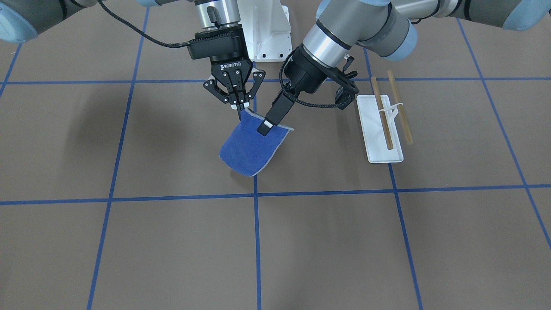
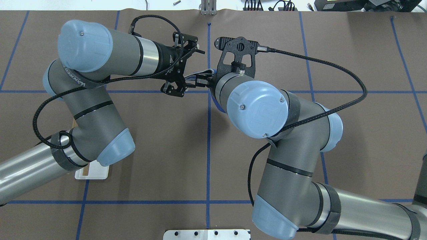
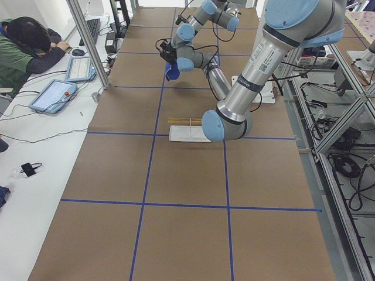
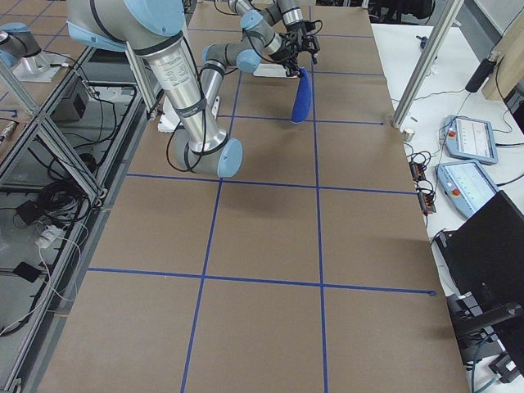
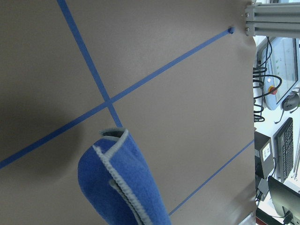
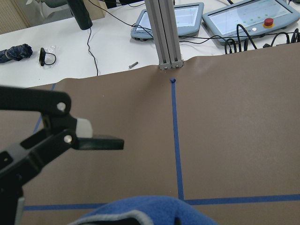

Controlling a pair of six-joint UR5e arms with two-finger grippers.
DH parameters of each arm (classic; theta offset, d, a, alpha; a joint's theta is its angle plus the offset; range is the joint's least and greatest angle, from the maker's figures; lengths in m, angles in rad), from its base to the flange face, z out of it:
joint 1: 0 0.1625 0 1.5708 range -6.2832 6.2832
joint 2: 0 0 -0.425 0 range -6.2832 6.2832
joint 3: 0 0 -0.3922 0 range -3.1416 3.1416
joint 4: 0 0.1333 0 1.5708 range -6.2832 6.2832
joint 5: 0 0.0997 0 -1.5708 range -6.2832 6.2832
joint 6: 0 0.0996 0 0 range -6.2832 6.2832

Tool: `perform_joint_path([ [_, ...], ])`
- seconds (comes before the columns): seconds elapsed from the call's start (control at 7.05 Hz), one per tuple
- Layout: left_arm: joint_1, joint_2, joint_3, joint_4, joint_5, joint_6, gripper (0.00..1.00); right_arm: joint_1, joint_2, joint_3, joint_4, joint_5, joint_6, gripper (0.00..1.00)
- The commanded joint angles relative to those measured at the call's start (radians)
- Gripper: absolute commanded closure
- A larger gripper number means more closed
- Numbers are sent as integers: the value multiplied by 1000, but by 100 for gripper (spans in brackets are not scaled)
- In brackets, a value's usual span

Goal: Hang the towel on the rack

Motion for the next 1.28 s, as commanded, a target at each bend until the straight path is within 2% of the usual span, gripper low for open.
perform_joint_path([
  [0.0,0,0,-1,-3,29,0,22,-2,1,4,0,-2,-1,100],
  [0.14,0,0,0,-14,37,1,40,-2,1,4,2,-2,-1,100],
  [0.43,0,1,0,-25,37,7,85,-2,-2,3,0,-2,-1,100],
  [0.57,0,1,0,-25,37,9,100,-2,-3,3,0,-2,-1,100],
  [0.99,0,3,-1,-26,37,11,100,-2,-5,6,2,0,-1,100],
  [1.14,0,3,-1,-26,35,11,100,-2,-19,30,-2,0,-1,21],
])
